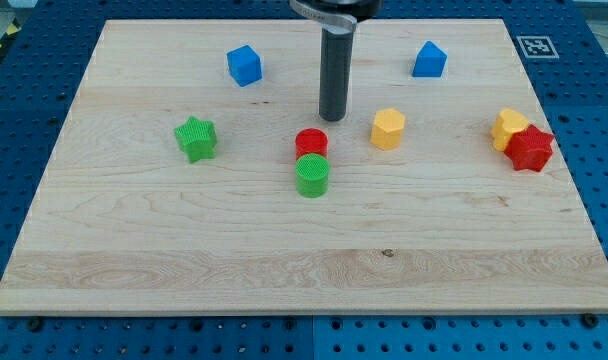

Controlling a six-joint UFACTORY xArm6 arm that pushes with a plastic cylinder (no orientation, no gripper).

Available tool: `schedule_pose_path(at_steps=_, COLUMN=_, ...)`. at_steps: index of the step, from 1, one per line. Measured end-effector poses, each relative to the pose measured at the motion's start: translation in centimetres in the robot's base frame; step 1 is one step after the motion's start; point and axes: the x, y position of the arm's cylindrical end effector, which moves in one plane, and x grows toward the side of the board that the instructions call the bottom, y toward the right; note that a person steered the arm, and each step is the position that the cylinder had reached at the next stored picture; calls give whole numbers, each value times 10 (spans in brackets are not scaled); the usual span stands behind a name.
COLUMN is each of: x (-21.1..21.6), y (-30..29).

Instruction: Push the yellow hexagon left to the yellow heart

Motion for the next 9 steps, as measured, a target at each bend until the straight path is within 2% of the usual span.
schedule_pose_path(at_steps=9, x=27, y=35)
